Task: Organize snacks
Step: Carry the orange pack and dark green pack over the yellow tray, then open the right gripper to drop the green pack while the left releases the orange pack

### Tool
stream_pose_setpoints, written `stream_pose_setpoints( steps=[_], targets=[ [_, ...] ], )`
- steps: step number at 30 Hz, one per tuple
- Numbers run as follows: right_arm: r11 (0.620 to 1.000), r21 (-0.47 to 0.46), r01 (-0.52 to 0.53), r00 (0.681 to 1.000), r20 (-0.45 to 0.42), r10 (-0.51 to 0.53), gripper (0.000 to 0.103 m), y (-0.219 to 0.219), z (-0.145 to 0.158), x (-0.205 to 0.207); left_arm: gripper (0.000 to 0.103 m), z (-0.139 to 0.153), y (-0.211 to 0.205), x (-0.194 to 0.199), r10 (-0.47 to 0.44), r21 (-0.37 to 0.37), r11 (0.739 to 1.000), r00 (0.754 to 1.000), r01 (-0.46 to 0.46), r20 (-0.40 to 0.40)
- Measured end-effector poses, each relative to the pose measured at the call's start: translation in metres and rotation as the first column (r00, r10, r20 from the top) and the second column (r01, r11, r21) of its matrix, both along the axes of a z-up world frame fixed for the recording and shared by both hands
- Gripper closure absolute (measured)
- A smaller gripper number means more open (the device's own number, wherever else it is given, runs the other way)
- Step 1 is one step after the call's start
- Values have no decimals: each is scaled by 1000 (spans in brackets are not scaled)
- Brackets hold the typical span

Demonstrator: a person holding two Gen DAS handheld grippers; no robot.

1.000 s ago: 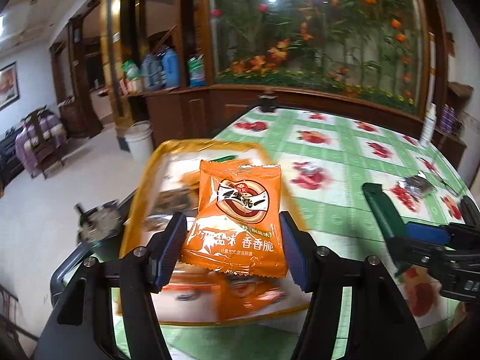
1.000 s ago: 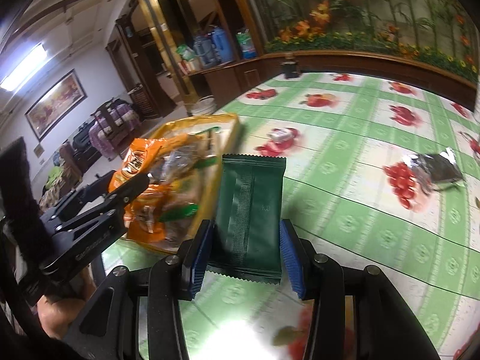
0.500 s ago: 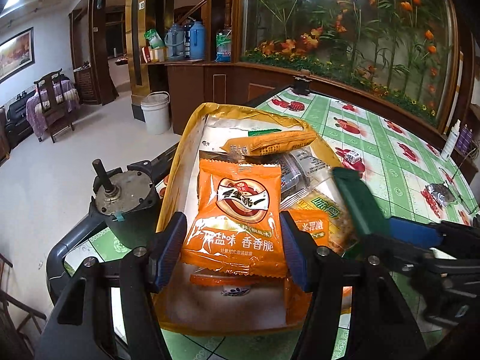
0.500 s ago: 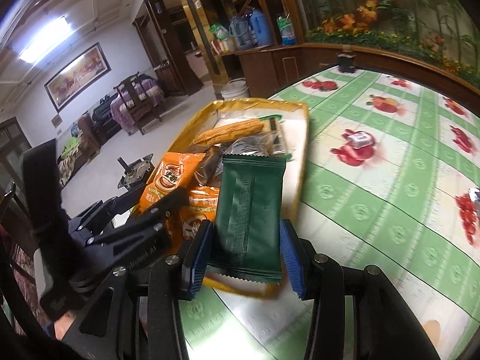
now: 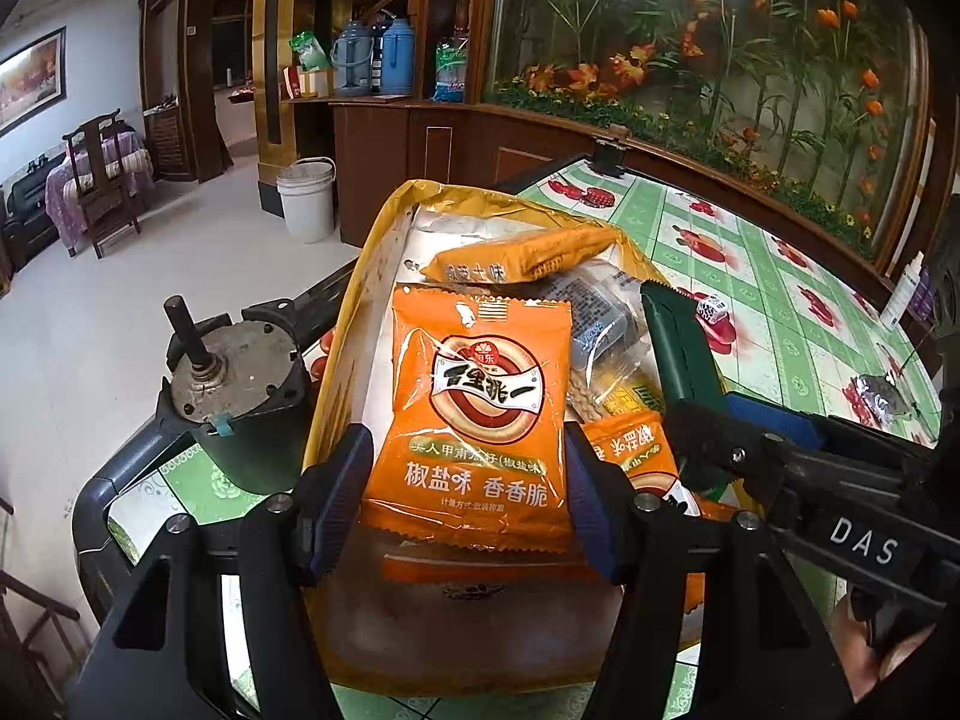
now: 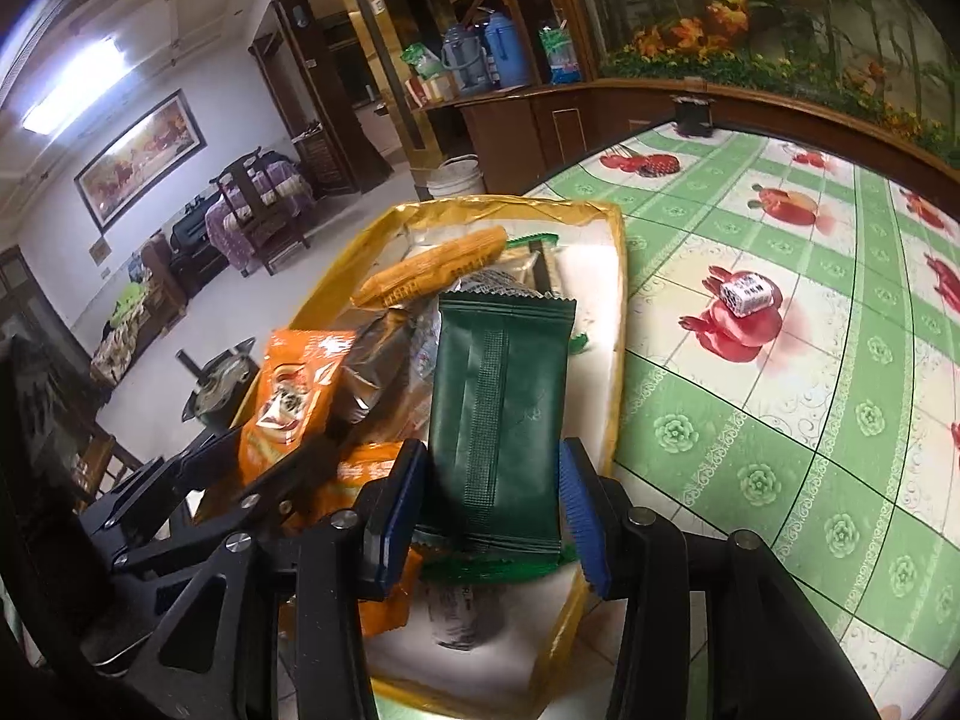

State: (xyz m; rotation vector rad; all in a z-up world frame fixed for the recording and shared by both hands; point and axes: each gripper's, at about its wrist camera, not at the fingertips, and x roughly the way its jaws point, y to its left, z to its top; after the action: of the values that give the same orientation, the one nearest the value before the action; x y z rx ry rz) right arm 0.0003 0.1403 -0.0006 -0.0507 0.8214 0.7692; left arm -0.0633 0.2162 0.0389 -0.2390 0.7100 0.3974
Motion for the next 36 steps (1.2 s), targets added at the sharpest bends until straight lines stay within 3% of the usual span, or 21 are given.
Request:
stream_pose_setpoints(
  steps=[36],
  targets=[
    [990, 139, 19, 999, -29, -15, 52, -35, 29, -8, 35, 3, -21, 1, 40, 181, 983, 998, -32, -42]
  ],
)
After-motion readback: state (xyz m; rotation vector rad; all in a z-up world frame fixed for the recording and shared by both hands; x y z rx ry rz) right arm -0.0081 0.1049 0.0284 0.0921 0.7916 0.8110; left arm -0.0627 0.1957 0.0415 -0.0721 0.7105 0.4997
